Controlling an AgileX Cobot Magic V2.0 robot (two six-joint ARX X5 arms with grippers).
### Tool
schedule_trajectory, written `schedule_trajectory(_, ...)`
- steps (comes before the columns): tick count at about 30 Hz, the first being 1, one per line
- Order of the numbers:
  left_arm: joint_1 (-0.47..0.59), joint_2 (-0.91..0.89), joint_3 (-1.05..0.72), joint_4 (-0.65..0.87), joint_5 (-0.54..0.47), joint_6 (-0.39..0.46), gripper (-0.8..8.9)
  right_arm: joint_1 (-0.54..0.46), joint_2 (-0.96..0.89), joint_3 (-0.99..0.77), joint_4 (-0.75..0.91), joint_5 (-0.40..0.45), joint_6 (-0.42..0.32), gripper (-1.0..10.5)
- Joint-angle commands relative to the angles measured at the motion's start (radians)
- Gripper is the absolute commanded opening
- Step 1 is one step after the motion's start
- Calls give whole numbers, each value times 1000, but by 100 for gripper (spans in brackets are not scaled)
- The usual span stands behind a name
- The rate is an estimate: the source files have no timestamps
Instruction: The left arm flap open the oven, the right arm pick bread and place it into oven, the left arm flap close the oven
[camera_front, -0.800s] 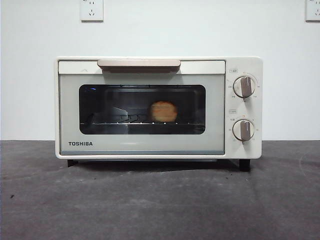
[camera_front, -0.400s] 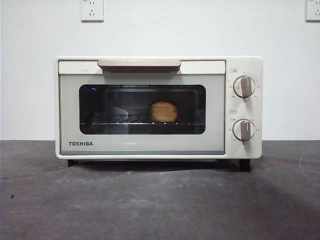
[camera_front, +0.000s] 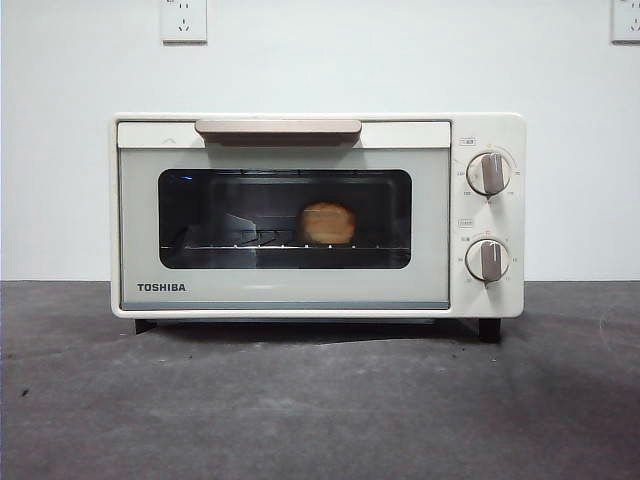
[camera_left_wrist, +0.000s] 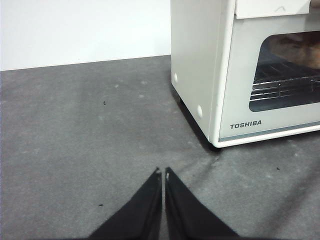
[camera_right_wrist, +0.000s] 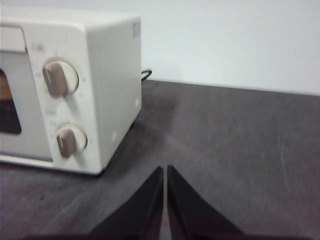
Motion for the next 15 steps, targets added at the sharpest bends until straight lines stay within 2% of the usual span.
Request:
schedule_trajectory(1, 2, -1, -21, -3, -1, -2, 19, -1, -3, -6, -23, 2, 30, 8)
schedule_trajectory(5, 2, -1, -21, -3, -1, -2, 20, -1, -3, -6, -115, 2, 31, 8)
schedule_trajectory(15, 2, -1, -21, -2, -1, -2, 20, -1, -3, -6, -92, -2, 48, 9)
